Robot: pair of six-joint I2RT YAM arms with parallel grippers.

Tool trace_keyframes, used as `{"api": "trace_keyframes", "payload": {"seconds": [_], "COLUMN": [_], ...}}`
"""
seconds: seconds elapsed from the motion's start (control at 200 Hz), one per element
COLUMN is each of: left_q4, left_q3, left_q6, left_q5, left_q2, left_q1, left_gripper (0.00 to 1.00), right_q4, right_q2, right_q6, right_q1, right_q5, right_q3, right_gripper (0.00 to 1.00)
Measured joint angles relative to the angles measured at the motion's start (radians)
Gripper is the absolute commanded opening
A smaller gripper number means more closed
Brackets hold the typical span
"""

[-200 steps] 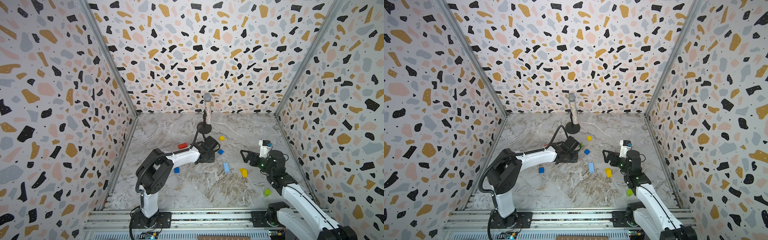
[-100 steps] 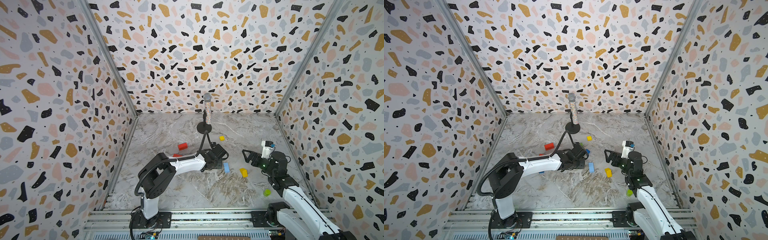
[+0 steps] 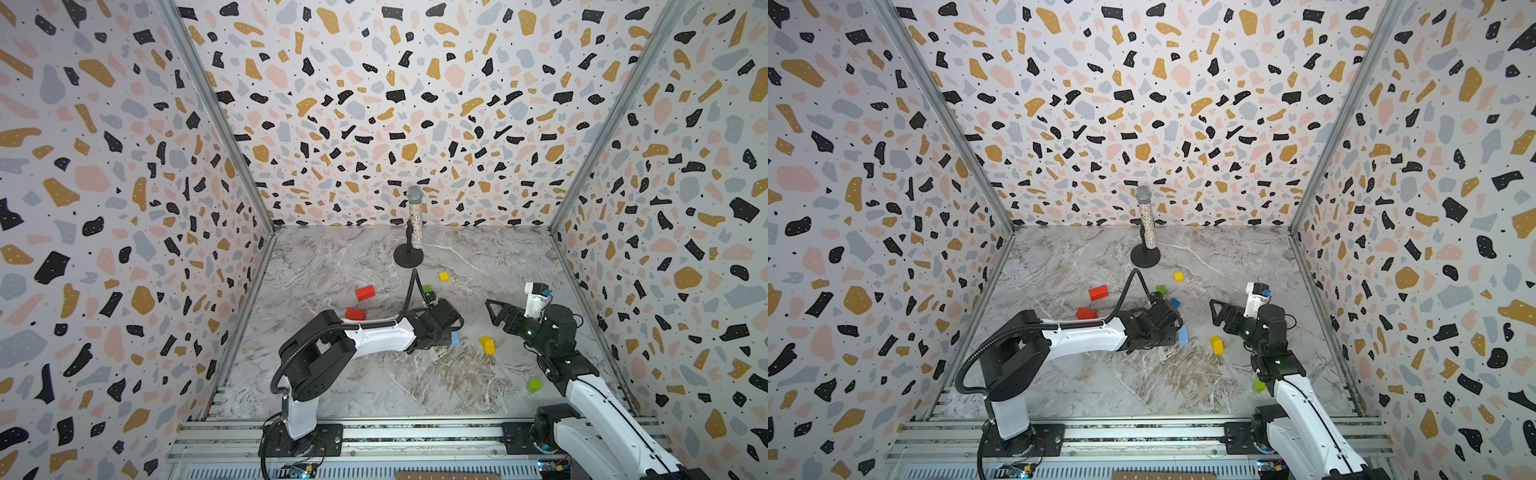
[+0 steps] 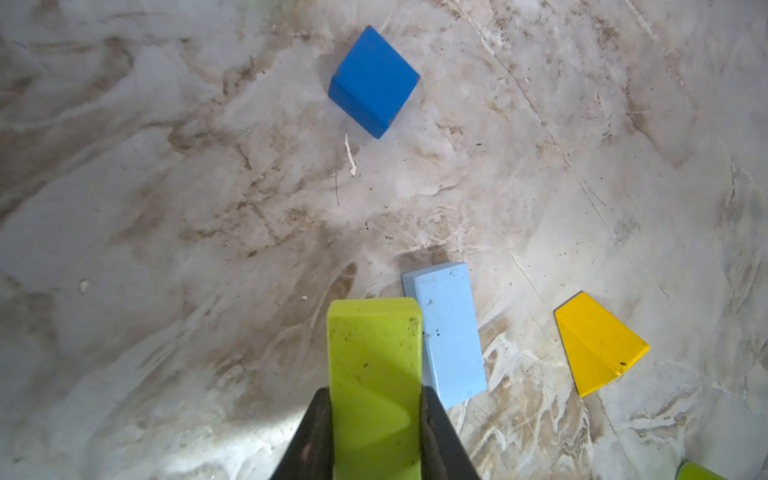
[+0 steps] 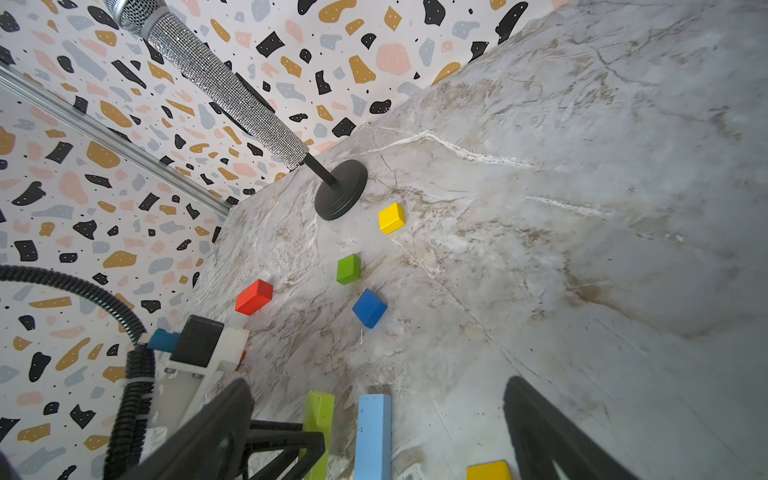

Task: Build the wood block tower
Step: 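Lift the lime green block with the left gripper toward the light blue block, then lower the lime green block beside the light blue block and open the left gripper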

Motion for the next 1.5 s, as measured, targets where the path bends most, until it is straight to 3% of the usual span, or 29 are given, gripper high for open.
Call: {"api": "trace_keyframes", "payload": {"seconds": [1.121,1.311,1.497], "left_q4": [0.113,0.128,0.130], "left_q3": [-0.061,-0.061,-0.061], "left_q6": [-0.093,-0.096,-0.098], "left_q5": [0.029,0.037,0.040], "left_q2": [0.011,0.023,0.035], "left_q1": [-0.002,-0.003,-0.003], "left_gripper": [0.28,0.31,0.44], "right_q4": [-0.008,-0.008,-0.008], "right_q2": [-0.004,-0.002,0.002], "right_q6": [0.012,0.011,0.011], "right_q1": [-0.019,-0.020,-0.020], "right_q5": [-0.041,-0.045,-0.048], "right_q3": [-0.006,-0.008,-0.009], "right_gripper": [0.96,0.96,0.96]}}
